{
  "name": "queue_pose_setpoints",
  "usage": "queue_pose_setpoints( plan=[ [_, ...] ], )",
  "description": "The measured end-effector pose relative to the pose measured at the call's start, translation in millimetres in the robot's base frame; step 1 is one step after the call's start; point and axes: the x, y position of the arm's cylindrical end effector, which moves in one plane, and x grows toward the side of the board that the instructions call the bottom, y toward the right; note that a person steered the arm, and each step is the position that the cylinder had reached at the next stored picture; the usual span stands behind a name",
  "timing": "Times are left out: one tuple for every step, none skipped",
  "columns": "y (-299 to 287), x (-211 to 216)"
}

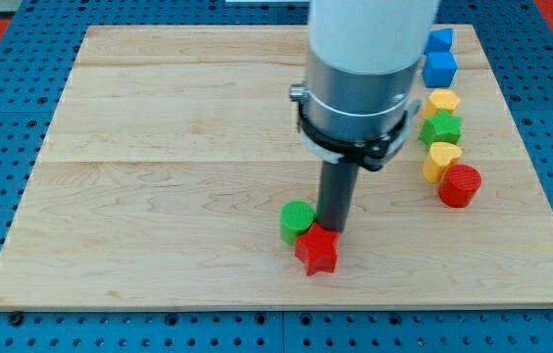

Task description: Slide the red circle to the bottom left of the yellow heart

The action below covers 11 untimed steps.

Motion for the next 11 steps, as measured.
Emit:
queue_pose_setpoints(
  plan=[
    [8, -4],
    [67, -5],
    [128, -3],
    [171, -3],
    [181, -3],
    [178, -3],
    [178, -30],
    [172, -55],
    [162, -55],
    [147, -55],
    [123, -55]
  ],
)
